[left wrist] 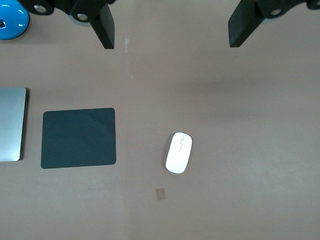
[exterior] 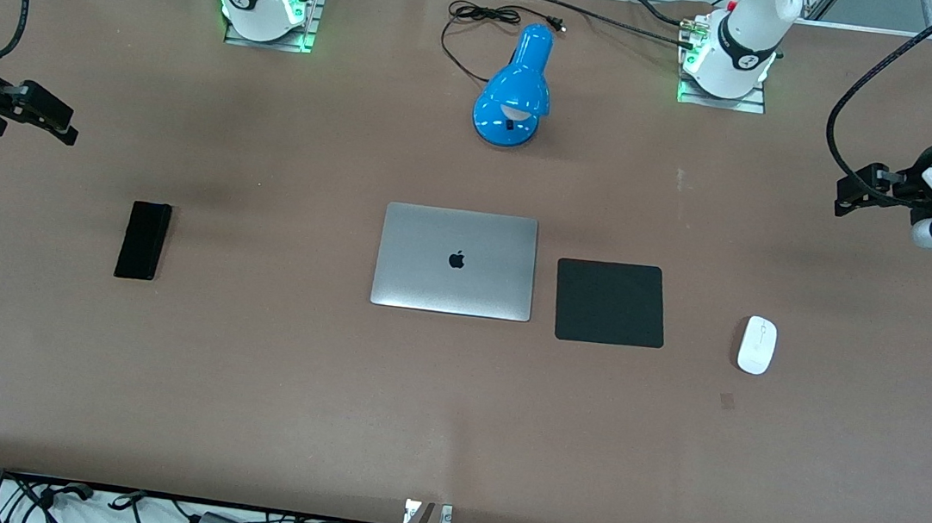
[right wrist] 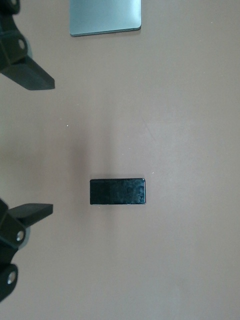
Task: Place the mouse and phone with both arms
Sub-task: 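Reach the right gripper toward the black phone while the left gripper reaches the mouse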
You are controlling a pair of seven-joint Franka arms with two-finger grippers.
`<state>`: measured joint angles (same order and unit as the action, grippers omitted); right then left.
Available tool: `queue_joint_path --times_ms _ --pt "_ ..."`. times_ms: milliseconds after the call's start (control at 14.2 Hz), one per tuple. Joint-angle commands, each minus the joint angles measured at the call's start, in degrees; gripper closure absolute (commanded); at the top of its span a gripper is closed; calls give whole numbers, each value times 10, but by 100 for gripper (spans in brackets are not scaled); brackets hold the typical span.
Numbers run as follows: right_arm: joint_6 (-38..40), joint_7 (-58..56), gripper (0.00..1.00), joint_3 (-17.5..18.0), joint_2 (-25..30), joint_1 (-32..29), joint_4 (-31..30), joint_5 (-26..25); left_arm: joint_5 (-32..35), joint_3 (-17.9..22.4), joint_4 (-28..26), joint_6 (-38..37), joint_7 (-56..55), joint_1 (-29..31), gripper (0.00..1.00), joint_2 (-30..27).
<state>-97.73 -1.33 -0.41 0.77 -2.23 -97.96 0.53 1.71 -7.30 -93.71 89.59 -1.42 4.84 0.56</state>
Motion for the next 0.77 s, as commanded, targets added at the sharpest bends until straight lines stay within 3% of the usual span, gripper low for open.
queue_joint_path --times_ms 0,351,702 --pt "10 -9 0 2 17 -7 -4 1 -7 7 8 -9 -2 -7 0 3" --pt "11 -10 0 1 15 -7 -3 1 -6 8 10 -8 1 -7 0 4" --pt "-6 -4 0 1 -30 -8 -9 -5 -6 8 47 -13 2 -7 0 32"
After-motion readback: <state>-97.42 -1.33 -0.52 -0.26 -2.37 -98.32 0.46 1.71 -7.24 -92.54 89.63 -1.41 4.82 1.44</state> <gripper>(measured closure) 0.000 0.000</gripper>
